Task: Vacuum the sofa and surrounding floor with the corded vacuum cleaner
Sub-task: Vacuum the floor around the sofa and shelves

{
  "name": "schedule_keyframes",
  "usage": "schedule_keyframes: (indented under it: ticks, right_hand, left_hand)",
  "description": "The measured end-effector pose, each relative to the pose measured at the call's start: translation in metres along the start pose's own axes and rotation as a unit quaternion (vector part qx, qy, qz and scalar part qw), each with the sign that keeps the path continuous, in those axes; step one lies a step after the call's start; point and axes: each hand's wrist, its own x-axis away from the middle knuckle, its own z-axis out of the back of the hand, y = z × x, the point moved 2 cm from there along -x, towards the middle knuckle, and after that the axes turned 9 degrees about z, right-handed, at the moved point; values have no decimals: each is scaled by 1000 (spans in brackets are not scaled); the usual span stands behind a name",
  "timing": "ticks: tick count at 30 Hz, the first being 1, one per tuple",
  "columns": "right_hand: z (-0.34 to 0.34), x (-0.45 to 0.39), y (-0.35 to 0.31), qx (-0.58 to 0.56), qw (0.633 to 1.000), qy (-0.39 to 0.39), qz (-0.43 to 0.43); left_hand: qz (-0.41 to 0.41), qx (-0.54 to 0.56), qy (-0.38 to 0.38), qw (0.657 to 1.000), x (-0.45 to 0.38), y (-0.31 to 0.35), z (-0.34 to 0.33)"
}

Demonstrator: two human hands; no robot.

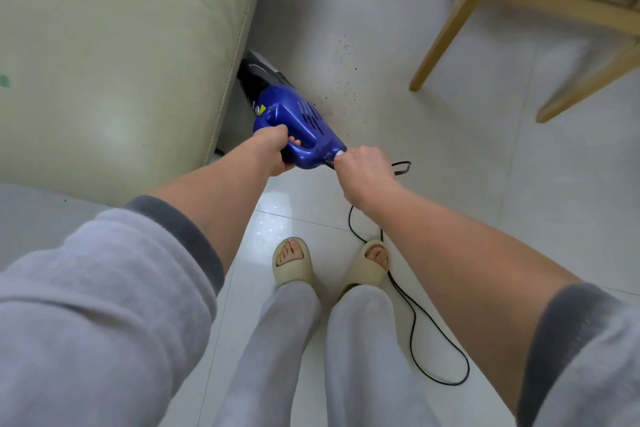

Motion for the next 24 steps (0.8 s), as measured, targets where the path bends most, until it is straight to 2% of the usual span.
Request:
schedule_keyframes:
  ticks: [10,18,24]
  right_hand:
    - [-12,46,2,-34,999,-10,19]
    - [-28,96,31,28,997,-50,59]
    - [-32,109,25,66,990,-62,108]
  left_hand:
    - [-8,1,-10,1000,17,-43,-13]
    - [16,76,-28,997,45,-101,-43]
    - [15,134,-24,991,44,-131,-36]
